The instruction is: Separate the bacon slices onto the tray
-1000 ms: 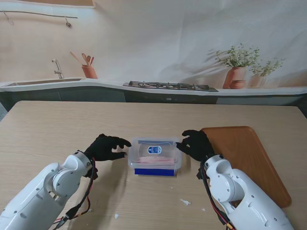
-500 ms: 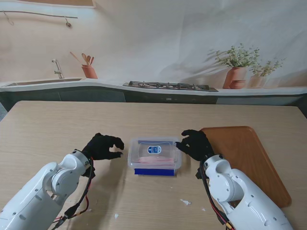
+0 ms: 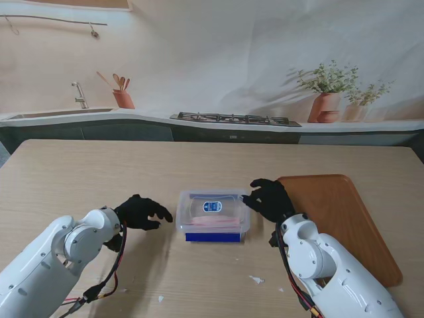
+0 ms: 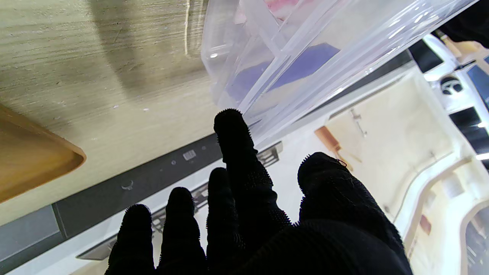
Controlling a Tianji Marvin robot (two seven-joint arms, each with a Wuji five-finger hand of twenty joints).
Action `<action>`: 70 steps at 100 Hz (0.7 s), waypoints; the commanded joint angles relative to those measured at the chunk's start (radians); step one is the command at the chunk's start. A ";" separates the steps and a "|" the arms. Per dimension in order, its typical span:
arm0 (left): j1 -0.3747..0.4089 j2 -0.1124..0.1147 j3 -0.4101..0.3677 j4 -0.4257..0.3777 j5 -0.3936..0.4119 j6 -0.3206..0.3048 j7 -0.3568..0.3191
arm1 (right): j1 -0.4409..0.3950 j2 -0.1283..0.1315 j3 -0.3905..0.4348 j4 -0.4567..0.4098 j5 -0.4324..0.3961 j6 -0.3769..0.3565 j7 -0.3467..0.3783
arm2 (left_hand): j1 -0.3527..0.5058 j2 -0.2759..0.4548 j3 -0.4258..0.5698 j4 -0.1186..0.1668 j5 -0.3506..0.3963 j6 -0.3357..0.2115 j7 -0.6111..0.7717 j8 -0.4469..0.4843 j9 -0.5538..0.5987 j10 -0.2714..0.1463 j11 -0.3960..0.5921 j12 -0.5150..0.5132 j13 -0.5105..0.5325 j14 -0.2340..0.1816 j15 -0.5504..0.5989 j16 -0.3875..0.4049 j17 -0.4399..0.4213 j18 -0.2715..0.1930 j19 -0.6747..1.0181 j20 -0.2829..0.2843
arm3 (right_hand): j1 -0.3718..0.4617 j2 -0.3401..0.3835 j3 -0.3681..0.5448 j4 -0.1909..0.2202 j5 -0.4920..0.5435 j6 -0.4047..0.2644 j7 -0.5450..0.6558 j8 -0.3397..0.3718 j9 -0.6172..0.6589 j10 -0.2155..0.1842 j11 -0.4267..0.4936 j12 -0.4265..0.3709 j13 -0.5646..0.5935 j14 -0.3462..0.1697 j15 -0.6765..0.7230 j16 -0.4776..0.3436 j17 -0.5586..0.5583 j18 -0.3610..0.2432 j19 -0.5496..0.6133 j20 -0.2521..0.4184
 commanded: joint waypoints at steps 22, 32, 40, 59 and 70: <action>-0.016 0.009 0.036 -0.003 -0.034 0.010 -0.031 | -0.004 -0.014 -0.012 -0.015 0.002 -0.011 0.015 | 0.042 0.039 0.002 0.002 -0.078 -0.061 -0.046 -0.012 -0.044 -0.026 0.002 0.003 -0.029 -0.020 -0.014 -0.003 -0.027 -0.027 -0.042 0.025 | 0.020 0.027 0.010 -0.003 -0.043 -0.148 -0.047 -0.035 -0.003 0.013 -0.011 0.001 -0.008 -0.026 -0.003 0.003 0.004 -0.020 -0.024 -0.012; -0.019 0.008 0.043 0.000 -0.035 0.008 -0.025 | -0.003 -0.015 -0.013 -0.014 0.001 -0.015 0.010 | 0.047 0.044 -0.002 0.002 -0.094 -0.071 -0.056 -0.015 -0.053 -0.030 0.003 0.004 -0.033 -0.023 -0.013 -0.002 -0.027 -0.028 -0.043 0.029 | 0.021 0.024 0.012 -0.002 -0.047 -0.153 -0.048 -0.036 -0.001 0.015 -0.011 0.001 -0.007 -0.024 -0.002 0.003 0.005 -0.018 -0.023 -0.012; -0.020 0.008 0.048 0.002 -0.035 0.006 -0.021 | -0.002 -0.015 -0.013 -0.012 0.000 -0.015 0.007 | 0.048 0.048 -0.006 0.002 -0.107 -0.073 -0.063 -0.018 -0.066 -0.033 0.004 0.005 -0.038 -0.026 -0.013 -0.001 -0.029 -0.031 -0.043 0.032 | 0.020 0.024 0.013 -0.002 -0.053 -0.157 -0.049 -0.037 -0.003 0.017 -0.012 0.001 -0.006 -0.021 0.000 0.004 0.005 -0.018 -0.022 -0.012; -0.023 0.004 0.057 0.012 -0.032 0.000 0.005 | -0.002 -0.019 -0.015 -0.008 -0.001 -0.021 -0.011 | 0.054 0.056 -0.012 0.002 -0.139 -0.083 -0.082 -0.025 -0.086 -0.039 0.014 0.012 -0.045 -0.030 -0.005 0.005 -0.032 -0.034 -0.041 0.039 | 0.022 0.016 0.019 -0.002 -0.047 -0.152 -0.042 -0.035 0.009 0.022 -0.007 0.003 0.002 -0.013 0.007 0.008 0.013 -0.010 -0.018 -0.011; -0.032 0.008 0.069 0.013 -0.019 -0.004 -0.010 | 0.007 -0.022 -0.021 0.009 0.007 -0.045 -0.024 | 0.059 0.060 -0.020 0.002 -0.179 -0.089 -0.114 -0.041 -0.115 -0.044 0.020 0.019 -0.060 -0.036 -0.001 0.010 -0.038 -0.041 -0.043 0.043 | 0.022 -0.006 0.024 -0.001 -0.033 -0.141 -0.032 -0.032 0.019 0.024 -0.001 0.005 0.009 -0.009 0.014 0.011 0.019 -0.004 -0.014 -0.010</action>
